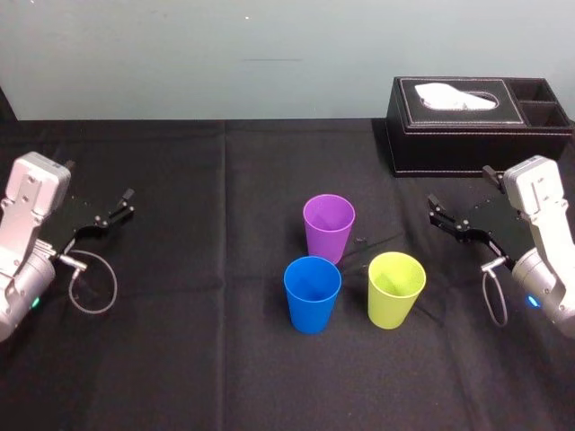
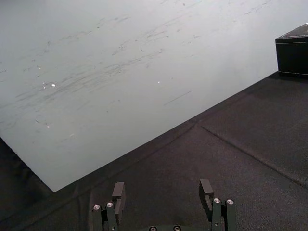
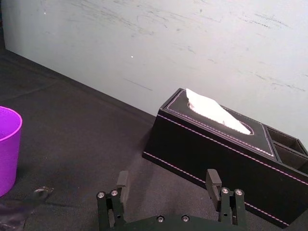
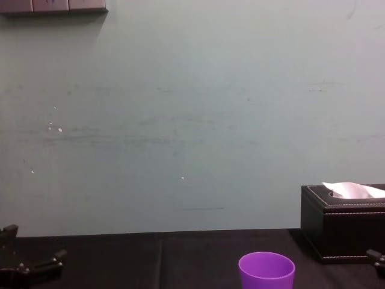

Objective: Stack the three plastic cups sequentially using one hand.

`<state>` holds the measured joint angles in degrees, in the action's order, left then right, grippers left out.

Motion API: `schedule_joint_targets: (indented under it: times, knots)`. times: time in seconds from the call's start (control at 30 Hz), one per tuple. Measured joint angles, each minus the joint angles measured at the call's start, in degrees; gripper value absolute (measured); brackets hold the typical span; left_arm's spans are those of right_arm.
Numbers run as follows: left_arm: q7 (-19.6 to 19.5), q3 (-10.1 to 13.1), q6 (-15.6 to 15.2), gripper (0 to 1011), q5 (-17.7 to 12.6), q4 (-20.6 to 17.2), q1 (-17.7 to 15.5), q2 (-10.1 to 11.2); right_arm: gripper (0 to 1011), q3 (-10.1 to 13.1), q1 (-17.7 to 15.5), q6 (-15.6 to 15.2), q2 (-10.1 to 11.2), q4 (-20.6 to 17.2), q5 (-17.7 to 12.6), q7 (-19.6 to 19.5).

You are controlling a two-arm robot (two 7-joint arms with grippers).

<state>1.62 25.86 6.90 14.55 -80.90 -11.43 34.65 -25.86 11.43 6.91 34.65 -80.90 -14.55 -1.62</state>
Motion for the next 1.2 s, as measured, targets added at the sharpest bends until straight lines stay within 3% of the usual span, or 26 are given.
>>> schedule_joint_targets:
  times: [0.37,0.73,1.1,1.2]
  knots:
    - [0.0,0.0,0.0,1011,0.0,0.0,0.0,0.0,1004,0.6,-0.3,0.2,0.0,-0.1,-0.4,0.5]
    - [0.0,0.0,0.0,1011,0.0,0.0,0.0,0.0,1004,5.6,-5.5,2.3,2.2,-3.5,-7.9,8.0]
    - [0.0,0.0,0.0,1011,0.0,0.0,0.0,0.0,1004,10.7,-13.3,5.7,6.7,-9.6,-14.2,15.9]
    - [0.0,0.0,0.0,1011,0.0,0.0,0.0,0.0,1004,12.8,-16.0,7.1,8.2,-11.7,-17.2,19.3]
